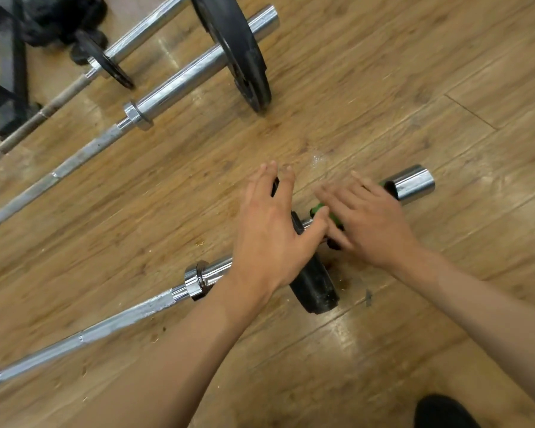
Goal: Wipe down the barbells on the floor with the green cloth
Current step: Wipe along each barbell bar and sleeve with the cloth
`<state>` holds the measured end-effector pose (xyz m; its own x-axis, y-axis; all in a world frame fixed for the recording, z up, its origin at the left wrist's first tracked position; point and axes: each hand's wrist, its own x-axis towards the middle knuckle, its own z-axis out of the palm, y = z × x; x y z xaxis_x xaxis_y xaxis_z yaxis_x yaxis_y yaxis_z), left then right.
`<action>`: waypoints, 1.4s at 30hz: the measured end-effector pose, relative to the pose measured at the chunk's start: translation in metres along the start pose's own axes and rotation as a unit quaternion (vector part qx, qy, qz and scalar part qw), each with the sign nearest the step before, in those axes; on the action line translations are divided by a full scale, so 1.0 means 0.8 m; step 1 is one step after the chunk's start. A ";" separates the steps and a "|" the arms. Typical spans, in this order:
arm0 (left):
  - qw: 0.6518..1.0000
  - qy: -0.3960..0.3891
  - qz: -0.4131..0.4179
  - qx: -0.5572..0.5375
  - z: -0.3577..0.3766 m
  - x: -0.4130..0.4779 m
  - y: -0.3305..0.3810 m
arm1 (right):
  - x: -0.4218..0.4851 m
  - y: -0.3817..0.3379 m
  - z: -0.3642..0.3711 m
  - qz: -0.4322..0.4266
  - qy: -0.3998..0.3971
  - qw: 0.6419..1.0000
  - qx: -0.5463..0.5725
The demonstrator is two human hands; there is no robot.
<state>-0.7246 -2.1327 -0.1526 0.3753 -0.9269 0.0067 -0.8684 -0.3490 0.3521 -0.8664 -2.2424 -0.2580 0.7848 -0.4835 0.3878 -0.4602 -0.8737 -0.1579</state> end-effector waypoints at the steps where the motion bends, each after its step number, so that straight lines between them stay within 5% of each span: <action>1: 1.000 0.000 0.000 -0.006 0.000 -0.002 0.002 | -0.001 0.021 -0.003 0.050 0.015 0.999 -0.005; 5: 1.000 0.017 0.016 -0.004 0.006 -0.015 0.007 | -0.010 0.020 -0.011 0.248 0.044 0.968 -0.009; 11: 0.999 0.032 0.033 0.003 0.016 -0.038 0.013 | -0.037 -0.013 0.005 0.003 0.020 1.000 0.007; 17: 0.995 0.079 0.052 0.015 0.031 -0.058 0.023 | -0.037 0.000 -0.007 0.254 0.098 0.962 0.003; 21: 0.994 0.076 0.067 0.049 0.037 -0.074 0.027 | -0.047 -0.048 0.005 0.055 0.038 0.997 0.037; 24: 0.992 0.073 0.074 0.065 0.040 -0.085 0.031 | -0.056 -0.035 -0.006 0.008 0.030 0.999 0.042; 32: 0.988 0.035 0.095 0.117 0.039 -0.120 0.038 | -0.082 0.003 -0.024 0.195 0.111 0.972 0.069; 39: 0.984 0.043 0.144 0.096 0.018 -0.134 0.034 | -0.106 -0.062 -0.009 0.005 0.002 0.998 0.056; 42: 0.993 0.008 0.116 0.037 -0.006 -0.096 0.015 | -0.118 -0.008 -0.024 0.049 0.039 0.997 0.038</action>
<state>-0.7623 -2.0653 -0.1446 0.1677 -0.9814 0.0940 -0.9531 -0.1370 0.2699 -0.9455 -2.1900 -0.2764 0.7006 -0.5644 0.4365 -0.4982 -0.8249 -0.2670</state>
